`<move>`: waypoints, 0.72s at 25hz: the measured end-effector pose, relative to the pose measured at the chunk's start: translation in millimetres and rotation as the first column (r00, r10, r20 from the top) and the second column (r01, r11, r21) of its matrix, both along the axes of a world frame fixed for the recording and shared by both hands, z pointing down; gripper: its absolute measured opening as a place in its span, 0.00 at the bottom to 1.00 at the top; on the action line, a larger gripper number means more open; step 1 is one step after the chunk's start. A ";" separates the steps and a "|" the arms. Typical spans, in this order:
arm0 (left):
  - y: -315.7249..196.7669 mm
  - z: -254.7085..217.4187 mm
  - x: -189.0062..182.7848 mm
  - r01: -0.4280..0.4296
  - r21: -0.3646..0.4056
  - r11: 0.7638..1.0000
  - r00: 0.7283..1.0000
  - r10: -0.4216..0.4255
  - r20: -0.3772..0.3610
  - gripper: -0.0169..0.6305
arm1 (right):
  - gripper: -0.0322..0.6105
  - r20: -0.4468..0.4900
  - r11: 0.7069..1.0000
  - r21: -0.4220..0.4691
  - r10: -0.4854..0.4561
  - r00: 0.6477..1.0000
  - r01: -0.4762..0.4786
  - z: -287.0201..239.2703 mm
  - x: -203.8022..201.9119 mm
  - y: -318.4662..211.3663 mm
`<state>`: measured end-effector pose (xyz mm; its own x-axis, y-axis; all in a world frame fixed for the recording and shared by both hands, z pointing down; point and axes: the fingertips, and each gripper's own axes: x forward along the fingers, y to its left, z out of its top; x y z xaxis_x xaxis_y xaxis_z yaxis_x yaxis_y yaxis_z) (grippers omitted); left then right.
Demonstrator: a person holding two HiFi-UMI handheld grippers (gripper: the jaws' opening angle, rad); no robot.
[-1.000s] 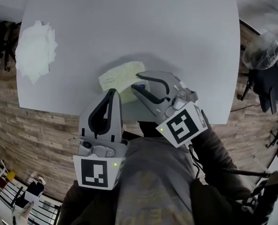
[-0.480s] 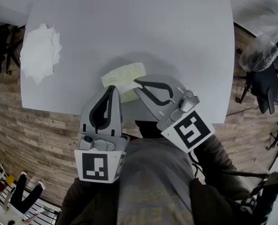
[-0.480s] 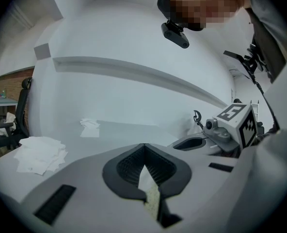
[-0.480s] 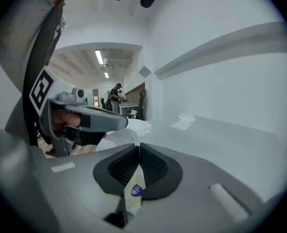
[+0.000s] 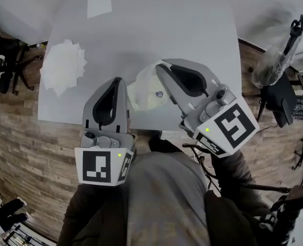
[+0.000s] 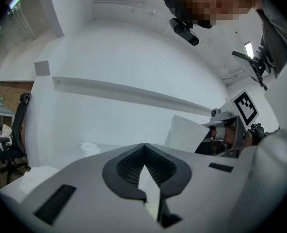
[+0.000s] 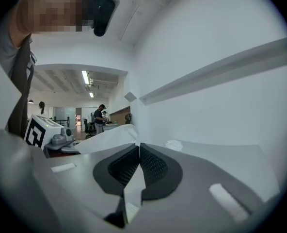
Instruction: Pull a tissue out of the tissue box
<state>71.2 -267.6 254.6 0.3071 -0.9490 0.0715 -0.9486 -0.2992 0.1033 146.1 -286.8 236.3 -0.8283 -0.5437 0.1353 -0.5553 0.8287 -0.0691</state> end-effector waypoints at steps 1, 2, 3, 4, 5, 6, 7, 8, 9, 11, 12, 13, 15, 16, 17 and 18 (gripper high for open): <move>3.3 -9.3 -2.4 -0.009 0.020 1.000 1.000 0.009 0.000 0.02 | 0.06 0.012 1.000 0.012 0.024 1.000 -0.024 -11.7 -1.9 1.3; 7.0 -18.0 -4.7 -0.019 0.039 0.999 1.000 0.019 0.001 0.02 | 0.06 0.023 0.999 0.024 0.048 0.999 -0.049 -22.2 -4.0 3.0; 11.0 -26.1 -7.3 -0.030 0.056 0.998 1.000 0.030 0.002 0.02 | 0.06 0.036 0.997 0.033 0.073 0.997 -0.074 -31.8 -6.2 4.9; 14.9 -33.5 -10.4 -0.040 0.070 0.997 0.999 0.040 0.004 0.02 | 0.06 0.052 0.994 0.039 0.098 0.994 -0.100 -40.5 -8.3 6.7; 18.7 -40.2 -14.2 -0.051 0.083 0.995 0.999 0.050 0.007 0.02 | 0.06 0.069 0.991 0.043 0.125 0.990 -0.128 -48.3 -10.4 8.4; 22.2 -46.1 -18.6 -0.060 0.095 0.994 0.998 0.059 0.011 0.02 | 0.06 0.085 0.987 0.048 0.152 0.985 -0.156 -55.1 -12.2 10.0; 25.6 -51.1 -23.5 -0.068 0.105 0.992 0.998 0.067 0.014 0.02 | 0.06 0.098 0.981 0.052 0.179 0.979 -0.185 -61.0 -13.7 12.0; 29.1 -55.3 -28.6 -0.075 0.113 0.991 0.997 0.074 0.018 0.02 | 0.06 0.110 0.976 0.056 0.203 0.973 -0.210 -66.3 -15.1 14.8; 33.1 -58.5 -33.5 -0.085 0.118 0.989 0.996 0.083 0.022 0.02 | 0.06 0.122 0.971 0.059 0.224 0.967 -0.232 -70.9 -16.4 18.6; 41.8 -59.4 -42.7 -0.119 0.117 0.986 0.993 0.116 0.035 0.02 | 0.06 0.139 0.959 0.064 0.264 0.954 -0.275 -76.9 -19.2 27.7; 46.3 -56.7 -47.0 -0.142 0.111 0.984 0.989 0.138 0.044 0.02 | 0.06 0.143 0.953 0.066 0.284 0.948 -0.296 -77.5 -20.9 32.4; 50.6 -52.8 -51.6 -0.162 0.104 0.981 0.986 0.158 0.048 0.02 | 0.06 0.144 0.946 0.067 0.304 0.942 -0.316 -76.3 -22.9 37.2; 58.0 -44.3 -59.6 -0.190 0.094 0.977 0.981 0.187 0.042 0.02 | 0.06 0.136 0.934 0.063 0.342 0.930 -0.353 -70.2 -26.6 47.2; 60.9 -40.5 -61.5 -0.203 0.090 0.975 0.979 0.200 0.035 0.02 | 0.06 0.128 0.928 0.058 0.360 0.924 -0.369 -66.3 -27.4 51.8; 63.0 -37.5 -62.1 -0.216 0.085 0.973 0.976 0.214 0.028 0.02 | 0.06 0.119 0.922 0.051 0.377 0.919 -0.385 -62.4 -27.5 55.6; 64.1 -35.4 -61.8 -0.229 0.080 0.970 0.973 0.228 0.024 0.02 | 0.06 0.112 0.915 0.045 0.393 0.913 -0.400 -58.7 -27.3 58.7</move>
